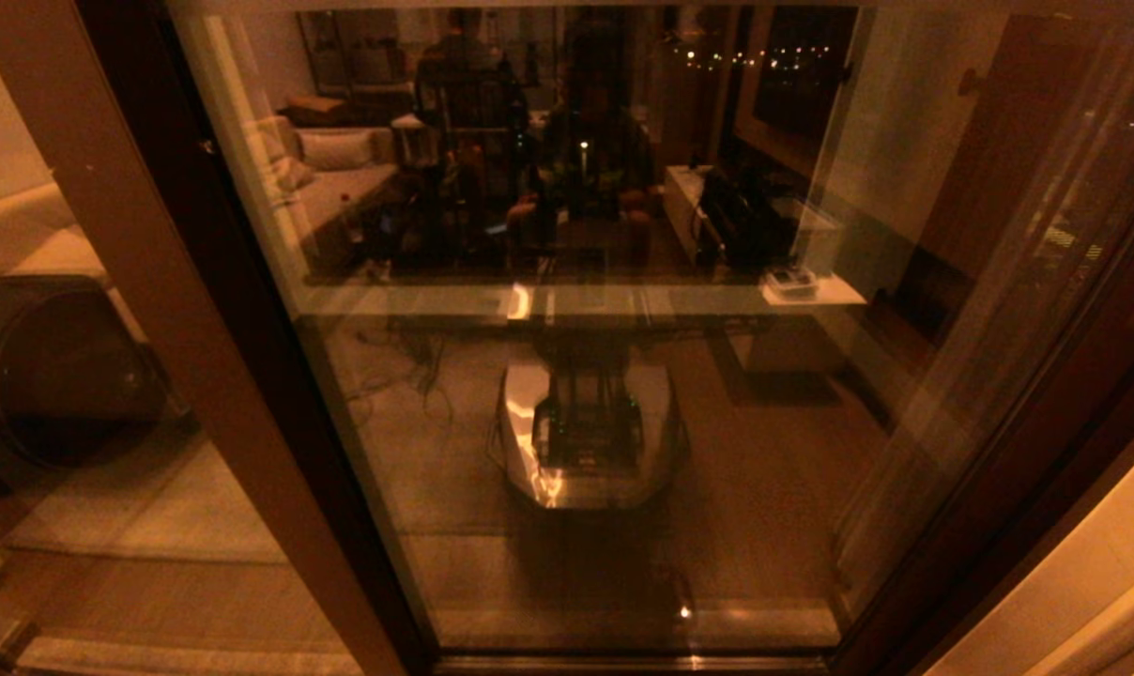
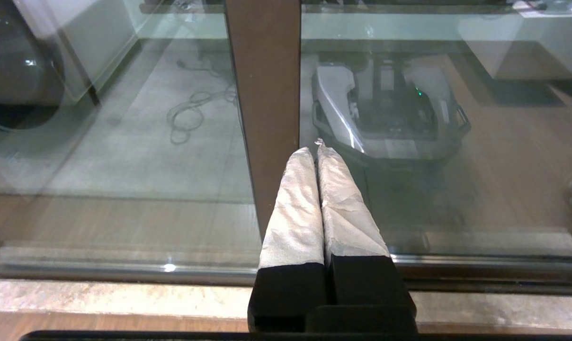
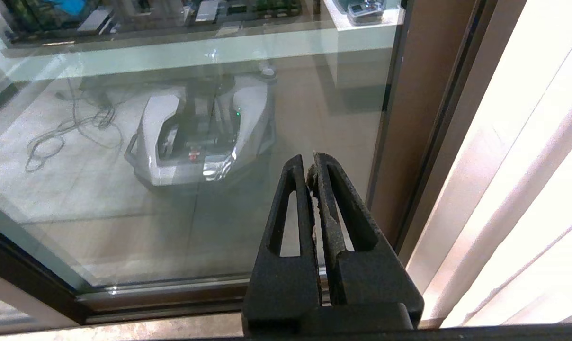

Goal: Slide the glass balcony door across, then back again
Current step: Open the slid door

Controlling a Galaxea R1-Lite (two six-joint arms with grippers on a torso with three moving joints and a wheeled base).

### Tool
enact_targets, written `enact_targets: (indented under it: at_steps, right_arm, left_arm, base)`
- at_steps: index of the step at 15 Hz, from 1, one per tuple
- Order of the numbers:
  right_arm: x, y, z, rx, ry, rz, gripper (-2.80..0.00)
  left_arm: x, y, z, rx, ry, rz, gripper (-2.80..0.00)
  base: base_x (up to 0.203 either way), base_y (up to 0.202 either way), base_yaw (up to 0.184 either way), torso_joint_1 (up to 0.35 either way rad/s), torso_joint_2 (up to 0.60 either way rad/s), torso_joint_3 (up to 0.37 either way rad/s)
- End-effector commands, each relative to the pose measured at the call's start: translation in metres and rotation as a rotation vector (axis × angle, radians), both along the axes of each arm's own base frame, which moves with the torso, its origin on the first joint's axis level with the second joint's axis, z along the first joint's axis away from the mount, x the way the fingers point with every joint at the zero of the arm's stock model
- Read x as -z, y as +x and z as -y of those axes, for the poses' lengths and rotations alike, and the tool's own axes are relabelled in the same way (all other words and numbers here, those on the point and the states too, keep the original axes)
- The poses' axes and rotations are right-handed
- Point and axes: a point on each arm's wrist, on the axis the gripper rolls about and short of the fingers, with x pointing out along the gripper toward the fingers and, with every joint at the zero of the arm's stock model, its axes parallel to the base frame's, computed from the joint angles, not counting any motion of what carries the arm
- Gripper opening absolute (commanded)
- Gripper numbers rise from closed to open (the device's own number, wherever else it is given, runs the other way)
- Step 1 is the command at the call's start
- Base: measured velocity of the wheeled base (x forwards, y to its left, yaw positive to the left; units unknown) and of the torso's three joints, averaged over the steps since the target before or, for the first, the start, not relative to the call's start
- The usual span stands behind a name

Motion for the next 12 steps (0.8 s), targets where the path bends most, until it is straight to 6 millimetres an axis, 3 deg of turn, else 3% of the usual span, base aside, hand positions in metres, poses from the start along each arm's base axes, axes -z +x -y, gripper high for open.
enact_targets:
  at_steps: [1, 8, 12]
  right_arm:
    - [0.000, 0.000, 0.000, 0.000, -0.001, 0.001, -2.80]
    - [-0.005, 0.000, 0.000, 0.010, -0.012, 0.040, -2.80]
    - [-0.056, -0.020, 0.001, 0.039, -0.019, 0.125, -2.80]
  left_arm:
    - [0.000, 0.000, 0.000, 0.000, 0.000, -0.001, -2.80]
    - [0.000, 0.000, 0.000, 0.000, 0.000, 0.000, -2.80]
    - [0.000, 0.000, 0.000, 0.000, 0.000, 0.000, -2.80]
  base:
    - [0.000, 0.000, 0.000, 0.000, 0.00, 0.000]
    - [0.000, 0.000, 0.000, 0.000, 0.00, 0.000]
    - [0.000, 0.000, 0.000, 0.000, 0.00, 0.000]
